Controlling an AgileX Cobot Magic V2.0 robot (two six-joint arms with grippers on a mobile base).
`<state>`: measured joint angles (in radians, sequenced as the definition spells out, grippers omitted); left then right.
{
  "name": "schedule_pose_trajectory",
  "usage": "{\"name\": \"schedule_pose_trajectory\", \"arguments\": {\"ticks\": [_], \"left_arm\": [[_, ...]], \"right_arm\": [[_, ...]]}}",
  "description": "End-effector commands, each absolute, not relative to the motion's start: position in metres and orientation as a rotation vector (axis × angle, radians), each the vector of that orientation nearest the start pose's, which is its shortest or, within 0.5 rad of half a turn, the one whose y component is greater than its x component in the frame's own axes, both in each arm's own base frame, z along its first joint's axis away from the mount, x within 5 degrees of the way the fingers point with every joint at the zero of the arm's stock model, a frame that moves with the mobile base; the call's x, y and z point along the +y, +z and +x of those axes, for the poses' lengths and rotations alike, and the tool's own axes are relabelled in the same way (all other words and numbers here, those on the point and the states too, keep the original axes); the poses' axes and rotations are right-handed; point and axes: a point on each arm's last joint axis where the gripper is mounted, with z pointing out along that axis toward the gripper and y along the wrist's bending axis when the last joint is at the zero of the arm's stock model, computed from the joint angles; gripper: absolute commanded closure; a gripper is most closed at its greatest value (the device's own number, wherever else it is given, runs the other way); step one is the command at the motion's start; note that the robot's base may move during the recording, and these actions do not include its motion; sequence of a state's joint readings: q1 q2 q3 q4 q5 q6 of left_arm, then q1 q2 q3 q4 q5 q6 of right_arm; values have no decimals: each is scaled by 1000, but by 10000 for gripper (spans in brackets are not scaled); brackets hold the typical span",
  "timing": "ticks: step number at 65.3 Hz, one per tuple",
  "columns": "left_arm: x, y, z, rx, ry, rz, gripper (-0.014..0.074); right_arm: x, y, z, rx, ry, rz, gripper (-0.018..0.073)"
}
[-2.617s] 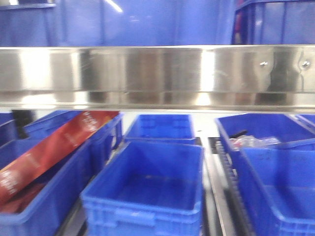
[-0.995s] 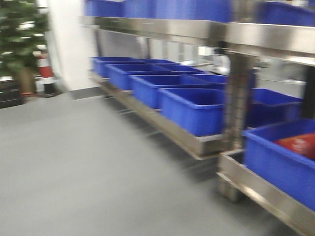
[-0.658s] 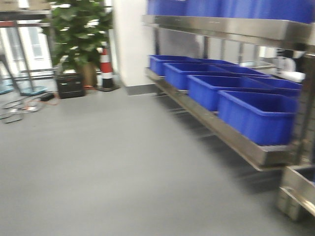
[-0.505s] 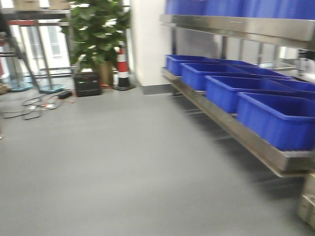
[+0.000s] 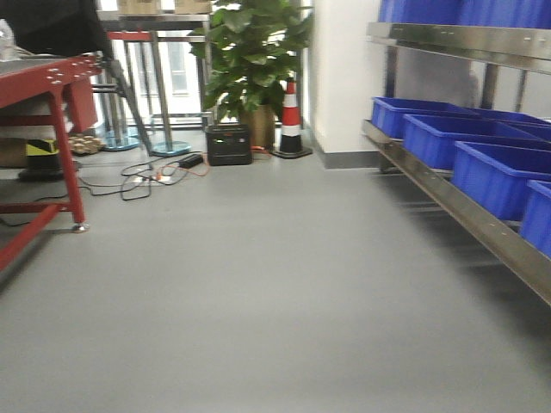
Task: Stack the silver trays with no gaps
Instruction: 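Drive the base away from the rack holding the tray in both grippers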
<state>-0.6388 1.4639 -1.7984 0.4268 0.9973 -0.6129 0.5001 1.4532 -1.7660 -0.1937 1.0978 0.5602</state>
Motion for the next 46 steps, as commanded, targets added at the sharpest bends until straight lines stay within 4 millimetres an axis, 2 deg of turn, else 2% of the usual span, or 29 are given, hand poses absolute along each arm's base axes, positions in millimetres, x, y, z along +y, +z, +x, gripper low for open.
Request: {"name": "schedule_pose_trajectory", "arguments": {"ticks": [1,46], "left_arm": [[-158,498,256,2009,-313,84,613],[-158,498,256,2009,-313,84,613]], "right_arm": [[129,476,266,2220,353,39,627],[129,476,266,2220,353,39,627]]}}
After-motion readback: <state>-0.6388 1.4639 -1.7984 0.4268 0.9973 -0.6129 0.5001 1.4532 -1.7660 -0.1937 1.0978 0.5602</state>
